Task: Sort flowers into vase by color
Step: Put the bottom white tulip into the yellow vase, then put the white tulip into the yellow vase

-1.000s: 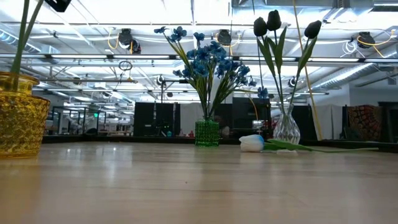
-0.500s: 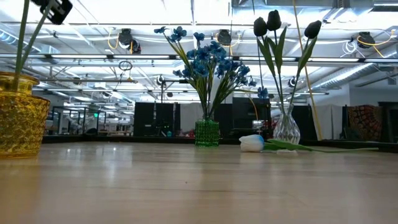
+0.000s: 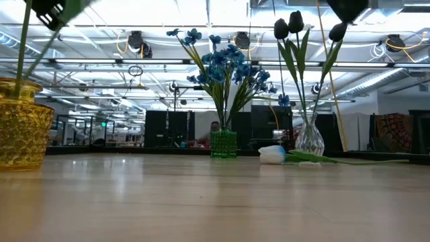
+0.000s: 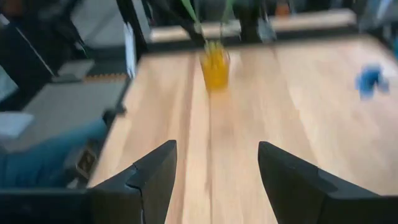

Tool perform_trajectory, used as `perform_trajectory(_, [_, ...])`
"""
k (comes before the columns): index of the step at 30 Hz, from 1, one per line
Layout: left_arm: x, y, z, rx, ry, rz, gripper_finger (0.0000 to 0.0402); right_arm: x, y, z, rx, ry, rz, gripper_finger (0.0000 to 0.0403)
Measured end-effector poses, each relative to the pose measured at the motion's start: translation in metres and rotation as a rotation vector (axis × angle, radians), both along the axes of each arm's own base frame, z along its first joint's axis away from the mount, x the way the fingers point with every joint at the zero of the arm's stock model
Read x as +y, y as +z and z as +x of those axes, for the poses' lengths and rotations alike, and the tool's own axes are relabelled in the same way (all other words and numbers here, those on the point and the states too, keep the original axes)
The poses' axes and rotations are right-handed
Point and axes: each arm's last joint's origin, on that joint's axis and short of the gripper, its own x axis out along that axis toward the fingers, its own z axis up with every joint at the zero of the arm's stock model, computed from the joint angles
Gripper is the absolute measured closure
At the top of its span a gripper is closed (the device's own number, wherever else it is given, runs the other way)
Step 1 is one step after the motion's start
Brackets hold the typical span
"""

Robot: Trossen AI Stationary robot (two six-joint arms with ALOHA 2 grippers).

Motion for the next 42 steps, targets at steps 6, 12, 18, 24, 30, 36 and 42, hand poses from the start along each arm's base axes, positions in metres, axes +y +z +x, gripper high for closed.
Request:
perform_trajectory(6, [0.007,0.026,-0.006,-0.090,0.068,0.031,0.0249,0.005,-0.016,-0.011,0.153,-0.019,0.030,0.0186])
perform_trajectory(12, [0.016,0.054,-0.011,-0.237,0.215,0.114,0.0249,0.005,-0.034,-0.018,0.245,-0.037,0.019,0.0186])
perform_trajectory(18, [0.009,0.073,0.001,-0.396,0.238,0.195,0.0249,0.001,-0.065,-0.025,0.340,-0.075,0.003,0.0186])
perform_trajectory(24, [-0.010,0.077,0.029,-0.434,0.228,0.317,0.0249,-0.007,-0.096,-0.036,0.438,-0.126,-0.054,0.0186])
perform_trajectory(30, [-0.026,0.072,0.055,-0.413,0.295,0.391,0.0249,-0.019,-0.114,-0.046,0.465,-0.242,-0.227,0.0186])
perform_trajectory(36, [-0.030,0.068,0.063,-0.392,0.304,0.412,0.0249,-0.023,-0.129,-0.052,0.500,-0.241,-0.285,0.0186])
perform_trajectory(42, [-0.032,0.066,0.066,-0.383,0.302,0.414,0.0249,-0.035,-0.147,-0.056,0.462,-0.313,-0.436,0.0200])
